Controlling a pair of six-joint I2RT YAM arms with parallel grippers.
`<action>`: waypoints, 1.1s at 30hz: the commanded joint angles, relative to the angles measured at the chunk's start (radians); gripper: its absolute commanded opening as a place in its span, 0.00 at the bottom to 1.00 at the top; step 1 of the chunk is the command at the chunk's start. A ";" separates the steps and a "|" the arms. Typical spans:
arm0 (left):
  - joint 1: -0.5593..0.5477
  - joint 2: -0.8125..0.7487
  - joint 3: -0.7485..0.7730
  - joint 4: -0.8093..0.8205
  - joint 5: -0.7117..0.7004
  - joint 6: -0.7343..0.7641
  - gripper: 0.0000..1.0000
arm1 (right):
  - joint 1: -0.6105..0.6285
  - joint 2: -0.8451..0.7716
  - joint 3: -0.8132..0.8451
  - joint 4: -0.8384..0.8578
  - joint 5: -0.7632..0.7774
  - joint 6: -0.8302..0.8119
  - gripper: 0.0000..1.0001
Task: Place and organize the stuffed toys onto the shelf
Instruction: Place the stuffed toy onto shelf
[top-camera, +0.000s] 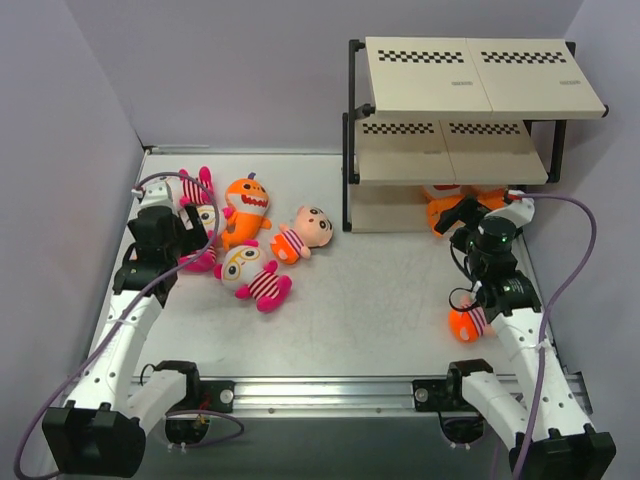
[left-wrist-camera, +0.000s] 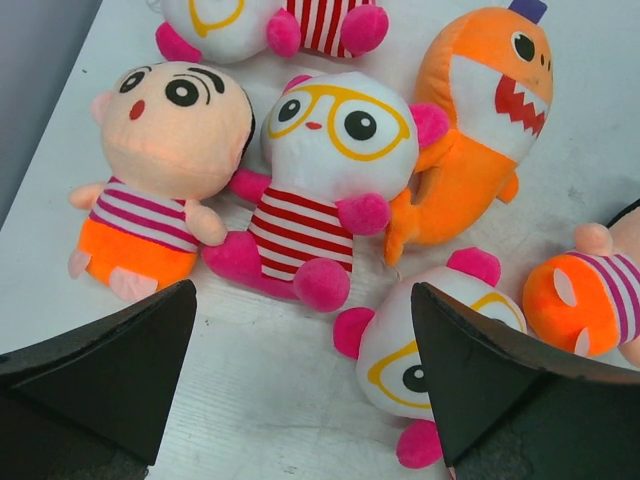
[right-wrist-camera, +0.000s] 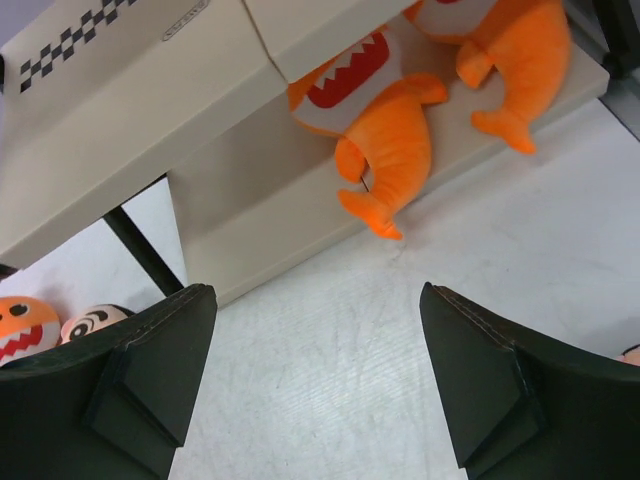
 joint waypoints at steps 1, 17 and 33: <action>-0.038 0.016 0.041 0.068 -0.047 0.045 0.97 | -0.037 0.001 -0.018 -0.029 0.002 0.097 0.85; -0.249 -0.058 -0.005 0.076 -0.176 0.132 0.97 | -0.171 0.273 -0.275 0.449 -0.162 0.409 0.67; -0.311 -0.113 -0.021 0.074 -0.213 0.162 0.97 | -0.186 0.638 -0.198 0.718 -0.118 0.406 0.53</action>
